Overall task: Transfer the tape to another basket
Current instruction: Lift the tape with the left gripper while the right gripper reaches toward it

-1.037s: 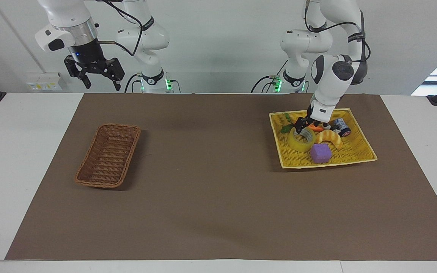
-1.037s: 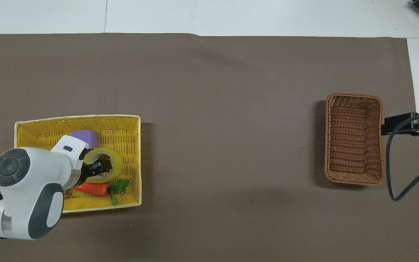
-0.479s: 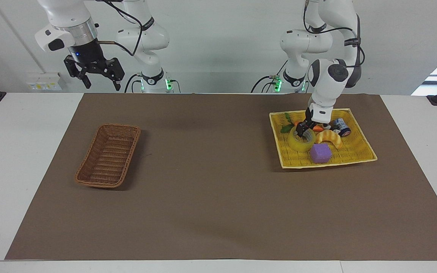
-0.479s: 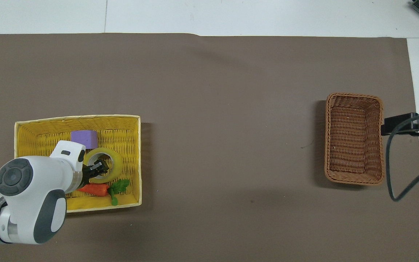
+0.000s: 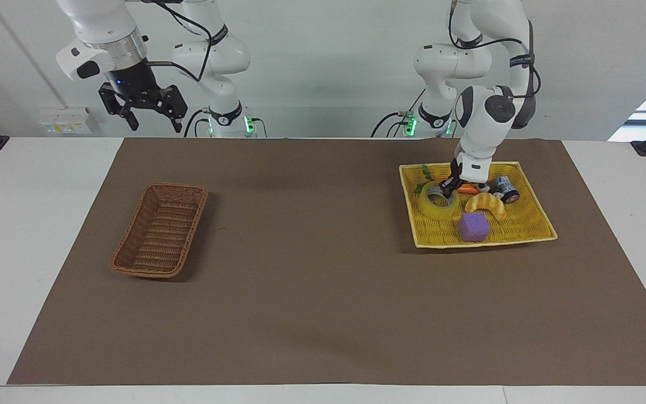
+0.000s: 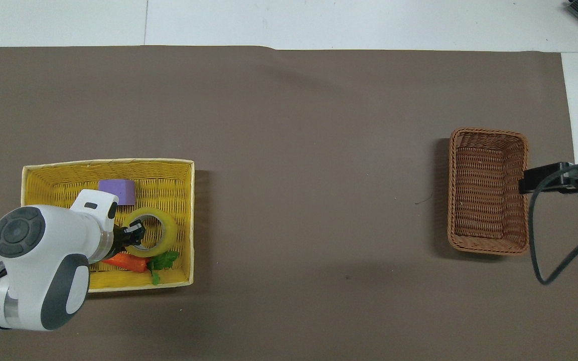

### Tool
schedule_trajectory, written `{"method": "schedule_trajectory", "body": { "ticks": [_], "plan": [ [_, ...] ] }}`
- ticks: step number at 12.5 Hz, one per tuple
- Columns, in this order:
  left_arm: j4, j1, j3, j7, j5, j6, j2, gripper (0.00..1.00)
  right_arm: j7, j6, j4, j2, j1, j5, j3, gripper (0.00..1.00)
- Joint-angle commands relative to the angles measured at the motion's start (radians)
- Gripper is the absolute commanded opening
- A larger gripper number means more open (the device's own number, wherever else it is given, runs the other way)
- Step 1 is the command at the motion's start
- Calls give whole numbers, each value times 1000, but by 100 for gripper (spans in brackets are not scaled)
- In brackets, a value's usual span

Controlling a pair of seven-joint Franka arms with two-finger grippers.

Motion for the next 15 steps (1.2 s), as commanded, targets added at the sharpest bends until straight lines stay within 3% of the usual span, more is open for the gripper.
{"method": "schedule_trajectory", "body": {
  "ticks": [1,4,6,10,13,15],
  "plan": [
    [103,-13,7,-11,10,-91,-2,0,-62,25,-46,-22,-10,52,4,100],
    [257,-13,7,-8,10,-227,5,0,-50,108,-110,-26,1,123,4,100],
    [295,-16,5,-5,10,-225,13,0,-48,169,-144,-22,7,149,16,100],
    [500,-90,-9,1,-5,-214,151,0,-30,246,-198,-16,104,175,17,100],
    [550,-133,-10,178,-159,-212,182,0,69,245,-234,-22,200,215,17,100],
    [536,-147,-10,385,-294,-249,169,0,190,240,-279,-26,224,383,17,100]
  ]
}}
